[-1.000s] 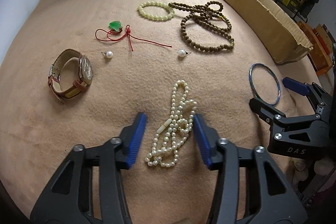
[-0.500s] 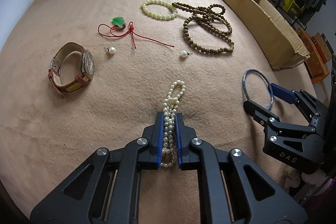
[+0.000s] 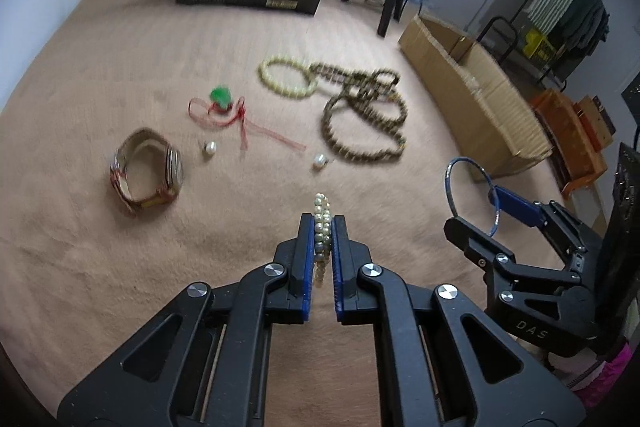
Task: Organize jewelry
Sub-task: 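Carry both items over the cardboard box and open both tools to drop them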
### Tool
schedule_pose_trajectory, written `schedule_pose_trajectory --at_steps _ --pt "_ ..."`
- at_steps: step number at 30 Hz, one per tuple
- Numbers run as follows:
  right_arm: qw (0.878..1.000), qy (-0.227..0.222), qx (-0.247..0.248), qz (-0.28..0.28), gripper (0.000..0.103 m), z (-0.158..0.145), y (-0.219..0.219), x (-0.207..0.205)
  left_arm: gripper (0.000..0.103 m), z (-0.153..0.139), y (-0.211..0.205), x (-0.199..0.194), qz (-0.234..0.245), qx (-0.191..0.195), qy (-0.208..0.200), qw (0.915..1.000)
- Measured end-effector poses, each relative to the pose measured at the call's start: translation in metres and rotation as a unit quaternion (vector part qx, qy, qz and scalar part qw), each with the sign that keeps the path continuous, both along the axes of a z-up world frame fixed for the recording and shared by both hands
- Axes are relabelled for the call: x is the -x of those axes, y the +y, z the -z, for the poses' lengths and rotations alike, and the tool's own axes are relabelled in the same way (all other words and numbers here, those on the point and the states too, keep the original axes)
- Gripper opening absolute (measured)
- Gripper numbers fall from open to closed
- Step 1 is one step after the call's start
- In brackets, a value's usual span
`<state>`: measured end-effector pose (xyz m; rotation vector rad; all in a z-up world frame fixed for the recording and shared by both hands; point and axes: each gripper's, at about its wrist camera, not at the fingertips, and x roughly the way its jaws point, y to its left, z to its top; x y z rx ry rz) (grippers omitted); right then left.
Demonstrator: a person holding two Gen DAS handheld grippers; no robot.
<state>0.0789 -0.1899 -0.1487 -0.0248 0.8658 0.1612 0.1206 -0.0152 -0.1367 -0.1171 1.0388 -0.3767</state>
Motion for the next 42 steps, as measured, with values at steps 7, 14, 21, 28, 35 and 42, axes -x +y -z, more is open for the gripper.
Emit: schedule_pose_trajectory --at_steps 7,14,21,28,35,42 --pt "0.999 -0.029 -0.010 0.015 0.071 -0.025 -0.019 -0.004 0.006 -0.029 -0.006 -0.005 -0.001 0.032 -0.023 0.9992" --pt "0.997 -0.057 -0.012 0.041 0.071 -0.052 -0.051 -0.008 0.006 -0.052 -0.020 -0.015 0.000 0.051 -0.044 0.9977" --pt "0.995 -0.065 -0.005 0.073 0.071 -0.065 -0.091 -0.021 0.006 -0.067 -0.053 -0.031 0.018 0.060 -0.057 0.9964" --pt "0.993 -0.058 0.000 0.101 0.071 -0.064 -0.127 -0.036 0.006 -0.075 -0.097 -0.051 0.047 0.057 -0.068 0.9949" --pt "0.993 -0.046 0.004 0.112 0.071 -0.058 -0.149 -0.051 0.006 -0.075 -0.145 -0.080 0.072 0.066 -0.064 0.9932" --pt "0.992 -0.034 -0.003 0.125 0.071 -0.052 -0.164 -0.063 0.006 -0.073 -0.188 -0.110 0.085 0.073 -0.055 0.9922"
